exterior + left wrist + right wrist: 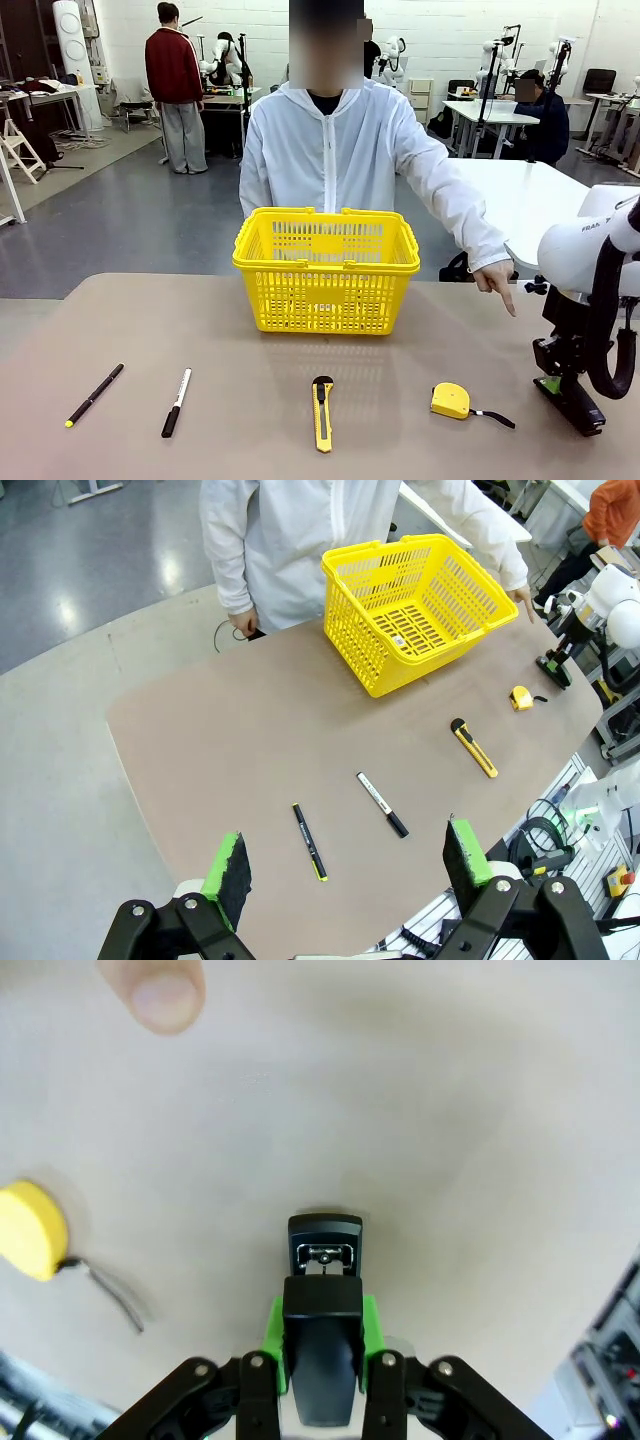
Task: Place the items the person wants into the basket.
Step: Pick up the item the person points to and place it in the Market Basket.
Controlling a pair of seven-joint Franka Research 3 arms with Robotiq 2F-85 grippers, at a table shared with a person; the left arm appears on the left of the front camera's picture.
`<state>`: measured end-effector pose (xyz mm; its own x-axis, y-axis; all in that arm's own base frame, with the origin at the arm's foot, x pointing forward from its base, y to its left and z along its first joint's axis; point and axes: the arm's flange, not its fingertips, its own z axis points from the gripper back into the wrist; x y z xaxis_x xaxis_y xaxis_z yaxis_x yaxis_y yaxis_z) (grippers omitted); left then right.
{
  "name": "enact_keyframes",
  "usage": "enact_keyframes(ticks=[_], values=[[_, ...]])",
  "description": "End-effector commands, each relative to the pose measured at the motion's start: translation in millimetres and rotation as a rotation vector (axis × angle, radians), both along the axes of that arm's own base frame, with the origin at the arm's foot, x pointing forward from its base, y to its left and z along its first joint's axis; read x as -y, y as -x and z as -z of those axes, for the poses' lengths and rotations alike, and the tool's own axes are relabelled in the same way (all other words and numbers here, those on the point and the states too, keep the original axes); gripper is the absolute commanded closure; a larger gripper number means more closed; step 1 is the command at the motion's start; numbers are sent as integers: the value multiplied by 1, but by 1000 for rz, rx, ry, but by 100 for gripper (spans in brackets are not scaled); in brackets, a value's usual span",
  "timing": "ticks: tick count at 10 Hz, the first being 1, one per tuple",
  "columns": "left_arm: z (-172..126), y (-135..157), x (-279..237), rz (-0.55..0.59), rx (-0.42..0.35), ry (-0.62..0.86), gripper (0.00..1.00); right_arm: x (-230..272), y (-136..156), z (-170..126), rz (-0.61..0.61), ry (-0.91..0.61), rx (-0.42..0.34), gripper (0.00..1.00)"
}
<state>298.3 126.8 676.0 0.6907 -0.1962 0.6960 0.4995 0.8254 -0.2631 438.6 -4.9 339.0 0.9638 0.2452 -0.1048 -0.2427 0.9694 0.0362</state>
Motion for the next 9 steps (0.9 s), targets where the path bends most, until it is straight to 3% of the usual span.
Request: enact_keyframes(ticks=[1,4,6,7,9], values=[[0,0,-2,9,10,6,0,-12,14,-70,-46,17,8,79],[0,0,-2,9,10,6,0,-43,1,-206,-48,39,28,79],[0,0,-2,9,10,6,0,-88,-15,-277,-53,82,122,79],[0,0,-2,9,10,6,0,-113,-19,-301,-70,85,161,79],[0,0,-2,9,10,6,0,-170,-43,-316,-194,75,202,79]])
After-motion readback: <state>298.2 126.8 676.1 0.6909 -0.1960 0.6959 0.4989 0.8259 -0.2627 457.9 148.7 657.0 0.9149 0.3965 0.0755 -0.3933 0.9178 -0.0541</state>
